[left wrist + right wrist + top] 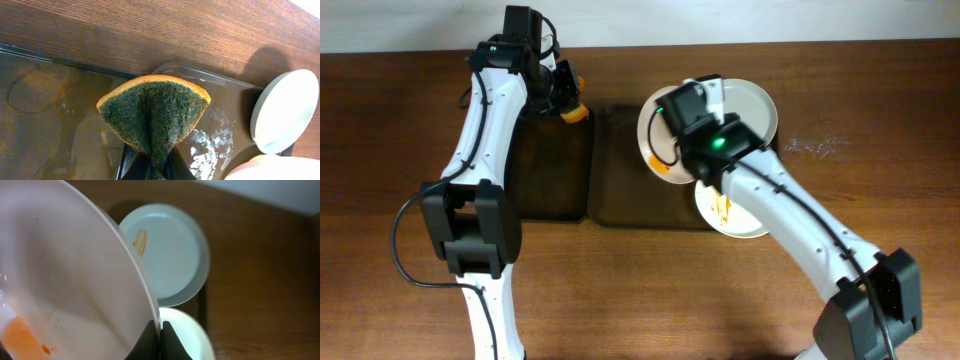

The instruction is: Clean dirty plates on tray and stack at the side

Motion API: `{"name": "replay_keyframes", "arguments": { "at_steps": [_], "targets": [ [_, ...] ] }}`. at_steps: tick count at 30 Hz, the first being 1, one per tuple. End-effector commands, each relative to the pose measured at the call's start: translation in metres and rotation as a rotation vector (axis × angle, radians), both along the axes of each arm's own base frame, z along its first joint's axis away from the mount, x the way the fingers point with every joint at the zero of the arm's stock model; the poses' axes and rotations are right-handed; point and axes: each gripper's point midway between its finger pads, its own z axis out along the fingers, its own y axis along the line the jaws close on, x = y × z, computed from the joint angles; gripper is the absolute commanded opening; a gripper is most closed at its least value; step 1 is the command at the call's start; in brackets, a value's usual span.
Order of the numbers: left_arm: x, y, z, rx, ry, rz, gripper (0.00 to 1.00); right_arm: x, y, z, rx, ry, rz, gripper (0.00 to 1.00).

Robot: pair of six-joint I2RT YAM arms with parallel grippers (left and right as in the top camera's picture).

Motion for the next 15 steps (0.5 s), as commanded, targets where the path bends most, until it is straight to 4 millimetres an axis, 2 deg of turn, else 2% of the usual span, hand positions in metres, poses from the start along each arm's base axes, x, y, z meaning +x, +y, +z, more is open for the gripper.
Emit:
{"name": "replay_keyframes", "arguments": {
  "at_steps": [1,6,9,13,15],
  "targets": [
    [0.004,-0.001,0.021,-0.006,-0.058,-0.017,0.00,-0.004,-0.007,0.034,-0.187,-0.146,-0.076,0.04],
    [0.004,-0.001,0.021,-0.006,-0.058,-0.017,0.00,-0.010,0.002,0.058,-0.269,-0.265,-0.112,0.04],
    [0.004,-0.001,0.021,-0.006,-0.058,-0.017,0.00,-0.010,0.005,0.058,-0.249,-0.279,-0.119,0.04],
    [0.004,-0.001,0.021,-0.006,-0.057,-0.017,0.00,-0.009,0.007,0.052,-0.205,-0.284,-0.136,0.04],
    [0.002,-0.005,0.020,-0.006,-0.053,-0.024,0.00,-0.006,0.019,0.030,-0.134,-0.234,-0.114,0.04]
  ]
}}
